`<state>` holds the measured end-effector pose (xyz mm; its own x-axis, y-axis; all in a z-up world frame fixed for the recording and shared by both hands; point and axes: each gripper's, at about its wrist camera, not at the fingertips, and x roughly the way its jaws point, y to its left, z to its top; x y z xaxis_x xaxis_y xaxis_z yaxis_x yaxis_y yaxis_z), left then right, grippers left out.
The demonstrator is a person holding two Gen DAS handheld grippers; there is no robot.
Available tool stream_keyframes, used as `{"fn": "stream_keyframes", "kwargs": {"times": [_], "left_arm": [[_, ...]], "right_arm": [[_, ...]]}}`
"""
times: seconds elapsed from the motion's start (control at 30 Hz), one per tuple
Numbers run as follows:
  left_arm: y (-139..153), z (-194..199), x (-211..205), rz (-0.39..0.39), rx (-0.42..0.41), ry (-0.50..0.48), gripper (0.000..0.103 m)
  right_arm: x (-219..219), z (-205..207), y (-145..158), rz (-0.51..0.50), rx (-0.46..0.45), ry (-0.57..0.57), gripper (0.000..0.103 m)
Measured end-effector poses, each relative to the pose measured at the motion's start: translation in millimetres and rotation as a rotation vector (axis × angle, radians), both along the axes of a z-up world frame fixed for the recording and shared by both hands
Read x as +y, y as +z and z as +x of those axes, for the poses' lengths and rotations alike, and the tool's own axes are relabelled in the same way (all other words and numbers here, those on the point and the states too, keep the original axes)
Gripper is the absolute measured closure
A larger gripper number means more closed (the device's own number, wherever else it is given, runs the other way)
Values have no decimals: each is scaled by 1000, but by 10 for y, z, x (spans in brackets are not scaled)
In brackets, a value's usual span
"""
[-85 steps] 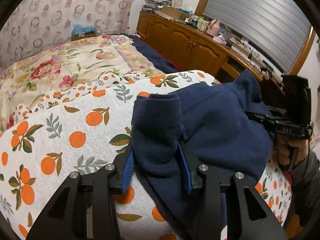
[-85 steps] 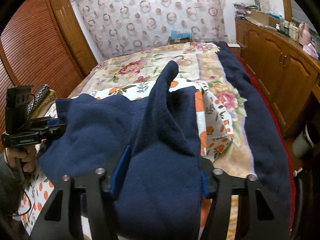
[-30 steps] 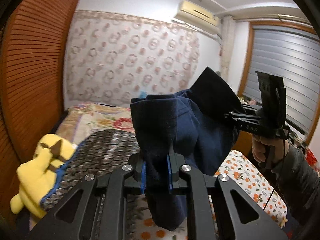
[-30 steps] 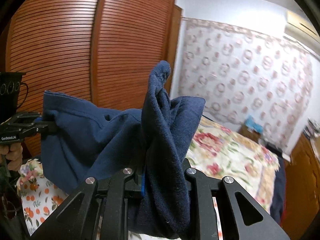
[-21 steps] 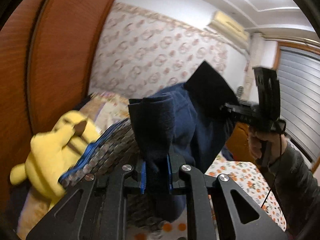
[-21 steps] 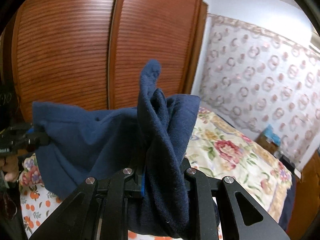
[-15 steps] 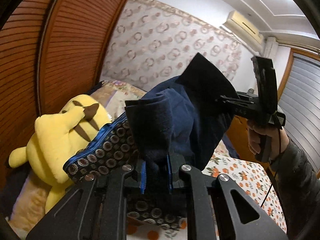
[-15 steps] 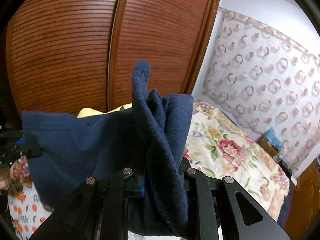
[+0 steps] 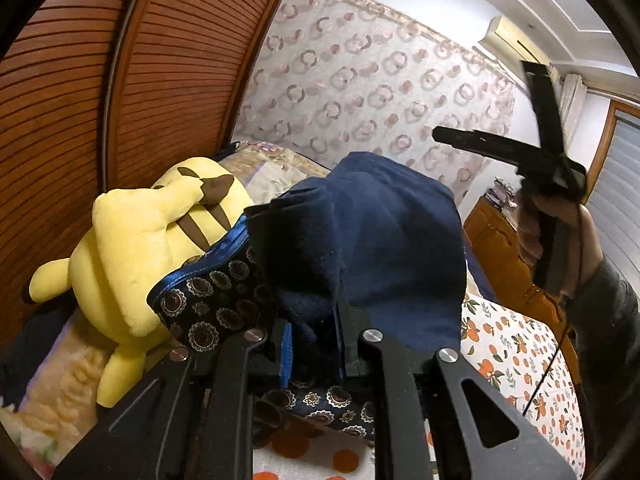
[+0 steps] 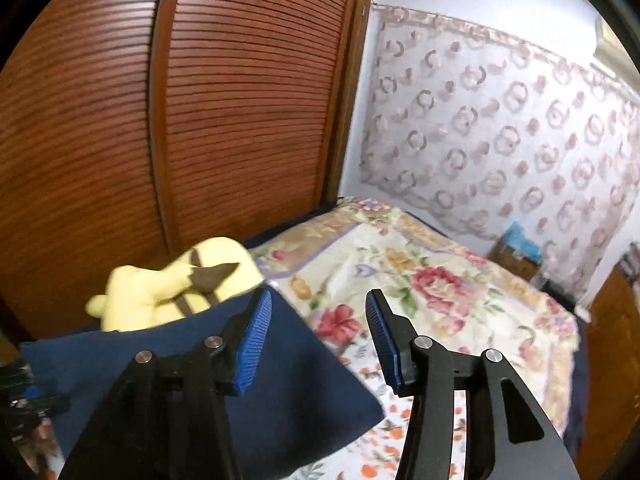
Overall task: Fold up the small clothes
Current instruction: 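Carry the lifted shirt with both grippers toward the yellow plush toy, then lower the shirt onto the patterned pillow and open both grippers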
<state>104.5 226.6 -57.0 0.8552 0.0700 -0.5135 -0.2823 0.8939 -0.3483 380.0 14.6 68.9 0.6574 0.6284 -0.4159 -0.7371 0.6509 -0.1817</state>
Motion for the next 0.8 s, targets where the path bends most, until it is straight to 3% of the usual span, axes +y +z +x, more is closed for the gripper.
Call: {"fn": "stream_keyframes", "kwargs": {"times": [0.17, 0.27, 0.33, 0.53, 0.7, 0.73, 0.77, 0.8], "left_arm": [[-14, 18, -14, 15, 17, 16, 86], [-33, 19, -10, 22, 26, 18, 86], [-45, 34, -3, 18, 33, 19, 86], [-10, 74, -79, 61, 52, 18, 85], [130, -44, -144, 121, 24, 23, 56], [159, -68, -168, 137, 19, 20, 54], [203, -98, -208, 164, 19, 16, 44], [235, -125, -238, 186, 15, 14, 26]], "right_arm": [[-154, -44, -225, -9, 81, 116, 52], [-147, 83, -413, -36, 121, 128, 50], [-49, 240, -514, -45, 150, 120, 44], [140, 424, -632, -33, 125, 83, 40], [171, 123, -674, -45, 113, 51, 40], [151, 77, -659, -42, 114, 46, 40], [116, -2, -649, -34, 117, 45, 40], [80, -114, -657, -30, 117, 43, 40]]}}
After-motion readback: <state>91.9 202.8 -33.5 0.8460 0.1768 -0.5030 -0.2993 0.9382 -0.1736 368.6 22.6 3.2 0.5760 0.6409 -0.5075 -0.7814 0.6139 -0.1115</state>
